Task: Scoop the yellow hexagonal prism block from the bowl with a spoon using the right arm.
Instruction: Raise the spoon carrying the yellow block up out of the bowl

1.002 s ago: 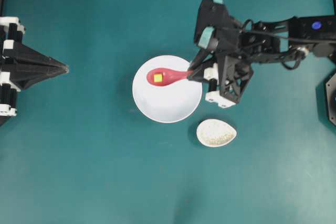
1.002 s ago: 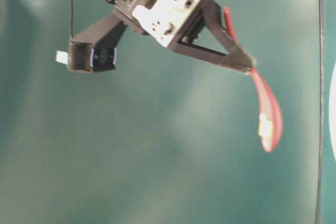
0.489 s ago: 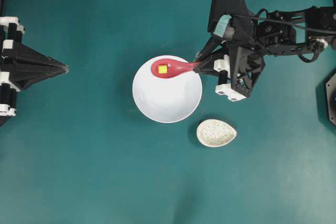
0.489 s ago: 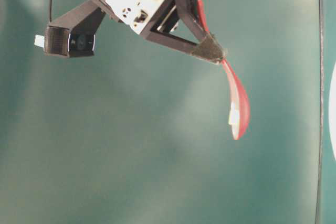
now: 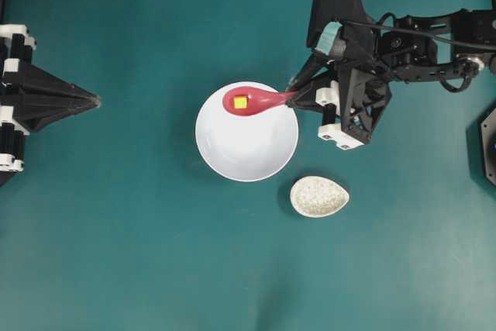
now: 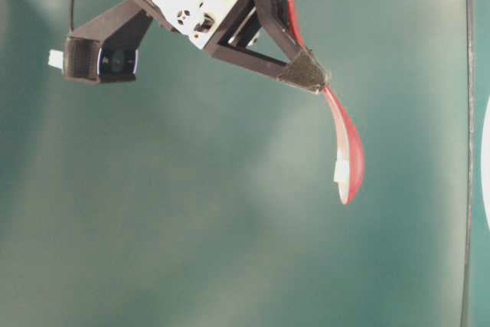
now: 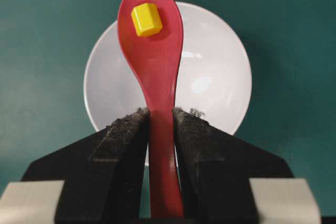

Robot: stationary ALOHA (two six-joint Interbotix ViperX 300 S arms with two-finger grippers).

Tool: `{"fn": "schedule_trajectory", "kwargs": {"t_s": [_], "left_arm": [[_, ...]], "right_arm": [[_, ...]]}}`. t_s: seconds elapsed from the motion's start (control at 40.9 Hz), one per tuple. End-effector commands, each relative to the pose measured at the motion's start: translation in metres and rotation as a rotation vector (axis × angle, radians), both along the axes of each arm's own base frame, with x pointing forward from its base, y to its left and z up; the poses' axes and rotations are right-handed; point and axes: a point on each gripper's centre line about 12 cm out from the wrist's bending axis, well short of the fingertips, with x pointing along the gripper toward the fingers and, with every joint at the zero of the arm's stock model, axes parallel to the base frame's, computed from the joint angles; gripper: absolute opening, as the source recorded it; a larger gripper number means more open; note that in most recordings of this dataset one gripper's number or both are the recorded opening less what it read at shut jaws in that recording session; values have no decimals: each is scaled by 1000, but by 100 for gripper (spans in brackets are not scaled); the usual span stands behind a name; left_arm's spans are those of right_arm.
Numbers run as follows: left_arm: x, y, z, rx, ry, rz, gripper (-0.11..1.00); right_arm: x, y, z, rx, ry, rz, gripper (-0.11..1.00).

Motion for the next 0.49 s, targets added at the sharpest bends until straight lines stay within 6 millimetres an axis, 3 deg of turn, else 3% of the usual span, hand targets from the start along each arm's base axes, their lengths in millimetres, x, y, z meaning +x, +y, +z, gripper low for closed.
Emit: {"fn": "schedule_trajectory", "kwargs": {"t_s": [0.0,0.464], "left_arm": [[2,0,10,6,-26,-1,-1],[3,0,11,6,-28,1,-1]], "right_arm": [[-1,-1,15,-6,-45,-3,22],[2,-2,18,-28,-77,-3,22]]}}
